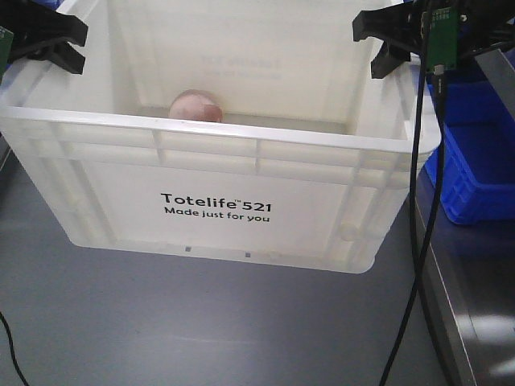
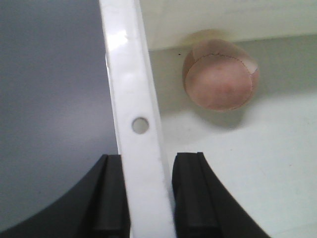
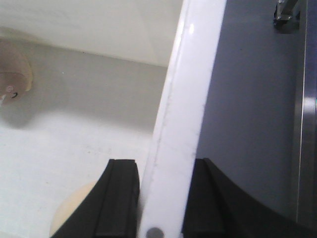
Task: Place moving items into box and shelve
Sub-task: 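Keep gripping the tote rims with both grippers while driving toward the blue-bin shelves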
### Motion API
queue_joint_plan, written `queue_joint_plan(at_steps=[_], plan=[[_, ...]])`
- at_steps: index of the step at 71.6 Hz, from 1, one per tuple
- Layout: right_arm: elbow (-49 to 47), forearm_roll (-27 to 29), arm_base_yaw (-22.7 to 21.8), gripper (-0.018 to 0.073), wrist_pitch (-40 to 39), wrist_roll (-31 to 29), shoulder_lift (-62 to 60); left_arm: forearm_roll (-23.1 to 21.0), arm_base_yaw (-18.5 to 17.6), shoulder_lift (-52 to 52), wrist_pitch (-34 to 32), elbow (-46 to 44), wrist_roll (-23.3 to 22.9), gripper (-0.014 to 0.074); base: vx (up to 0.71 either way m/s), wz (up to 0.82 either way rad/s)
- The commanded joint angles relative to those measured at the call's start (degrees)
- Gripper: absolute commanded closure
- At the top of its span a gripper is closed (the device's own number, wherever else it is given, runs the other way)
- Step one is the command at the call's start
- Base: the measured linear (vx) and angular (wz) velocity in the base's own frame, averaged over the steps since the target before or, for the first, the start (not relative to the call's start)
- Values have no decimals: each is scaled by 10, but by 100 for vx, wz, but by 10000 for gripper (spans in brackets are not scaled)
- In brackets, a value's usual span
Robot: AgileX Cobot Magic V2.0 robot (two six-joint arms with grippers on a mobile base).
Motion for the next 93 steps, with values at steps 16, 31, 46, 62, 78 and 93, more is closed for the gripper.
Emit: queue_joint_plan(at_steps=[16, 31, 46, 62, 78, 93], plan=[[-25, 57, 6, 571, -68, -18, -30, -79, -9, -34, -66, -24, 5, 613, 43, -12], [-25, 57, 6, 571, -68, -18, -30, -79, -9, -34, -66, -24, 5, 613, 45, -9], [-25, 57, 6, 571, -69, -18, -30, -79, -9, -34, -66, -24, 5, 613, 45, -2], [-25, 57, 6, 571, -68, -18, -30, -79, -9, -34, -66, -24, 5, 613, 46, 4], [-25, 57, 6, 571, -68, -18, -30, -79, -9, -34, -66, -24, 5, 613, 48, 9], [-25, 57, 6, 571, -68, -18, -30, -79, -9, -34, -66, -24, 5, 613, 48, 10]])
